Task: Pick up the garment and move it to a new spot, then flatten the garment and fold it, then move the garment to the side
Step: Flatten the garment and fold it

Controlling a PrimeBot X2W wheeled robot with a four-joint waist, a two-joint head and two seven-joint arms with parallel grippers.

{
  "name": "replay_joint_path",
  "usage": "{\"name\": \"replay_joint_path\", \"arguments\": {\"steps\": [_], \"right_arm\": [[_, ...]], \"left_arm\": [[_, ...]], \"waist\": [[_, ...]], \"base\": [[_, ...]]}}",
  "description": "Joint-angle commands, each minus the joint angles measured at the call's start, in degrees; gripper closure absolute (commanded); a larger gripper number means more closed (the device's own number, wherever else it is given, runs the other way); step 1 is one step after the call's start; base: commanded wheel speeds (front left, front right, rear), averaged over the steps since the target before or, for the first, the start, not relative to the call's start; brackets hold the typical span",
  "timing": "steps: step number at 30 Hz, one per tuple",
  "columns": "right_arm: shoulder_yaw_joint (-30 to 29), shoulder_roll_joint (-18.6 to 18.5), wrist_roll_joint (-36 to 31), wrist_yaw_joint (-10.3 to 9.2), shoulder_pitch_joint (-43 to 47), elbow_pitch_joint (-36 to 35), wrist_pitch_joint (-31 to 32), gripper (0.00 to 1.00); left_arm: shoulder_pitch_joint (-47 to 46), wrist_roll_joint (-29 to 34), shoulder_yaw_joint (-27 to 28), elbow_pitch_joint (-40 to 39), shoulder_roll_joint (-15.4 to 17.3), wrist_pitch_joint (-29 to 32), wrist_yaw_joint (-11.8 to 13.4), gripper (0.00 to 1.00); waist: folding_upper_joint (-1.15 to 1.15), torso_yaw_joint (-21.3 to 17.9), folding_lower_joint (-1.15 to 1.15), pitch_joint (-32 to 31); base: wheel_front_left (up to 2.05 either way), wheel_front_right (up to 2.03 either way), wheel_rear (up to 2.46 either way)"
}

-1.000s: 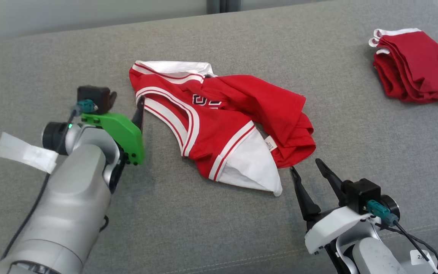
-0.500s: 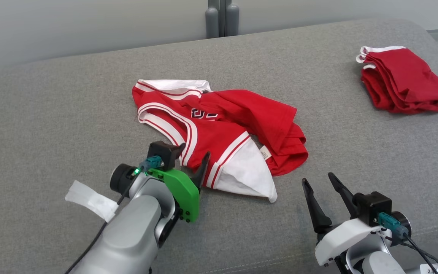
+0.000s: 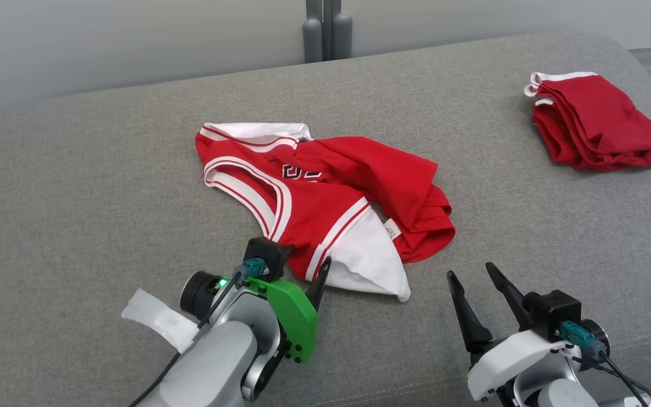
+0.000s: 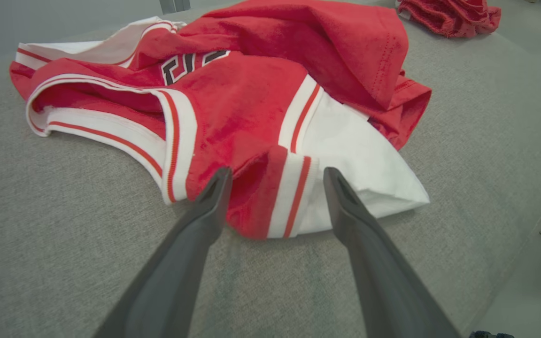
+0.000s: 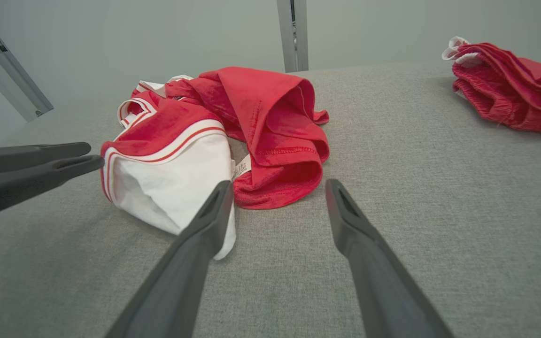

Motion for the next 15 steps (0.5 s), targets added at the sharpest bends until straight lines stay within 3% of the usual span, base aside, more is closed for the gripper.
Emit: {"name": "replay_joint_path", "arguments": {"steps": [1,13,14,15], "right_arm": [[0.2,-0.1,0.2,-0.06,-0.4,-0.2,-0.2,0.0],[0.3,-0.1,0.5,-0.06,-1.4,0.5,-1.2,0.0],[0.3,-0.1,0.6,-0.06,-1.5,0.6,-1.2,0.0],[0.4,-0.1,0.8,-0.06,-1.6,0.8,-1.4,0.0]], "left_arm": [[0.8,0.4,-0.1,-1.0,0.9,0.8,1.2,0.0],[0.3,0.6,-1.0,-4.9,2.2,3.8,2.9,0.01],[0.1,0.7,-1.0,-4.9,2.1,3.8,2.9,0.5],[-0.1,0.7,-1.1,-4.8,2.1,3.8,2.9,0.86]], "waist": [[0.0,-0.1,0.0,0.2],[0.0,-1.3,0.0,2.3],[0.0,-1.3,0.0,2.4],[0.0,-1.3,0.0,2.4]], "base": [[0.0,0.0,0.0],[0.0,0.0,0.0],[0.0,0.0,0.0],[0.0,0.0,0.0]]}}
